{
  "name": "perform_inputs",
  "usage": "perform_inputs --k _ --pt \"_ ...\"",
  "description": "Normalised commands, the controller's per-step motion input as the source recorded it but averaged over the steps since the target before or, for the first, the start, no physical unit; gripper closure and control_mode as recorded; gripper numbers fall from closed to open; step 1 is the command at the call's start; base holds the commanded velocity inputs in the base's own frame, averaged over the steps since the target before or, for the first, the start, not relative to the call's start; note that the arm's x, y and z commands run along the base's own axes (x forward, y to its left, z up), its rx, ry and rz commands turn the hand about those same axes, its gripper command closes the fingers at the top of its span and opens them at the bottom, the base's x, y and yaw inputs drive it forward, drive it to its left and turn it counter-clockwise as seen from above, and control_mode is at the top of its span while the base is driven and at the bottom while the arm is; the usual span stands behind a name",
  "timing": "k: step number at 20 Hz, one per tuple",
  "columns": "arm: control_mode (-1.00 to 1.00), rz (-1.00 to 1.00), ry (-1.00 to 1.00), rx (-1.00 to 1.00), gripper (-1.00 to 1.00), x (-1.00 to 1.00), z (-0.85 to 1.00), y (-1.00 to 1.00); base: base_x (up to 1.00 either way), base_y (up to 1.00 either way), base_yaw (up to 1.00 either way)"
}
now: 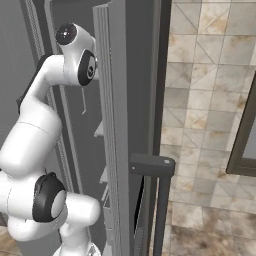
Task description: Take the eggplant and potato out of the freezer and place them in the tupperware container on the counter. Then put the tupperware containing the vegetables back in the freezer.
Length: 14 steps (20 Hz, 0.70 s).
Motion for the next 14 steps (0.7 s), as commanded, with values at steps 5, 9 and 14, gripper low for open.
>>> perform_inputs --k 5,9,14 --pt "-1.00 0.06 0.00 0.00 -1.00 0.58 0.00 -0.22 0.00 0.00 0.00" --pt "-1.00 0.06 0.00 0.00 -1.00 0.59 -0.01 -0.28 0.00 0.00 0.00" --pt "-1.00 0.02 0.00 0.00 -1.00 0.32 0.00 -0.33 0.00 0.00 0.00"
